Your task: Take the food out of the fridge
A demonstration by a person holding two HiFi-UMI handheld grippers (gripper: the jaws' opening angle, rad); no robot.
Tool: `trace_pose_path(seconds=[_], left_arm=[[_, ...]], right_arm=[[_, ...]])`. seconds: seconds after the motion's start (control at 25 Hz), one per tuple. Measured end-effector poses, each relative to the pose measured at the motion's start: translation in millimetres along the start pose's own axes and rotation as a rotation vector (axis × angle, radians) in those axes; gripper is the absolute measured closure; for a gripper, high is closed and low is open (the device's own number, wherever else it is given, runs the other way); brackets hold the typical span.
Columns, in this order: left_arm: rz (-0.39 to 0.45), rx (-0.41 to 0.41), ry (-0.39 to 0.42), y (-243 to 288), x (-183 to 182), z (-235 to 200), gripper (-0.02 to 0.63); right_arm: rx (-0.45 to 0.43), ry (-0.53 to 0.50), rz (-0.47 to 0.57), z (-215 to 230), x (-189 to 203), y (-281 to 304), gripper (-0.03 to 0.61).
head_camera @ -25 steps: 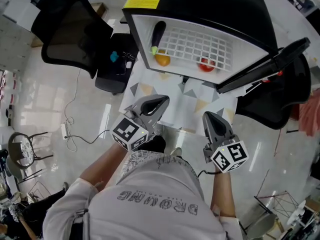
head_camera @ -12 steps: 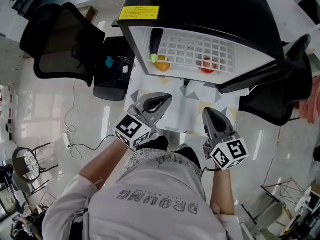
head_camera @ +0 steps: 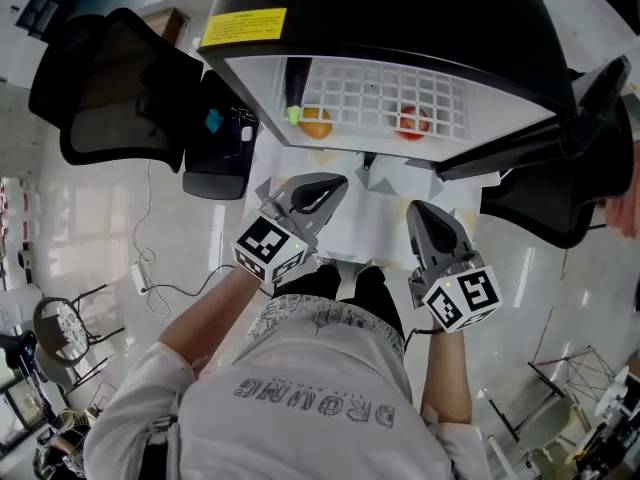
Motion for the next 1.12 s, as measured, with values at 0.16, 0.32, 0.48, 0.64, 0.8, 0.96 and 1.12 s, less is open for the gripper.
trace_pose_path(seconds=[0.16,0.32,0.48,0.64,0.8,0.96,1.12], left_arm=[[-0.005,-0.022,0.025,24,3,2,0.607],[0.005,-0.05,0.05,51,7,7,0.607],[-0.001,-0.086,0.073,75,11,11,0.607],[-0.024,-0.134,0.096,99,22,12,0.607],[-0.046,-0.175,0.131,119,29,12,0.606],[-0.068,-0.201,0.165,136,36,7,0.596],[-0.089,-0.19,0.197,154,34,0,0.558]], right_arm=[[-0.024,0.009,0.027,16,-1,-2,0.578],[-0.065,0.012,0.042,34,-1,-4,0.578],[-0.101,0.019,0.048,51,0,-5,0.578],[-0.124,0.024,0.054,66,2,-6,0.578],[-0.134,0.033,0.064,77,7,-7,0.578],[-0.126,0.033,0.068,84,14,-11,0.578],[-0.111,0.051,0.072,89,20,-15,0.578]])
Point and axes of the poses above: the fingertips, and each gripper's own axes: y forward along the fingers, z to its right, x out of its underside, the point moved 10 cm from there along -y, backward along the fingers, and after that the axes turned 4 degrees about -y, right-handed, at the moved point
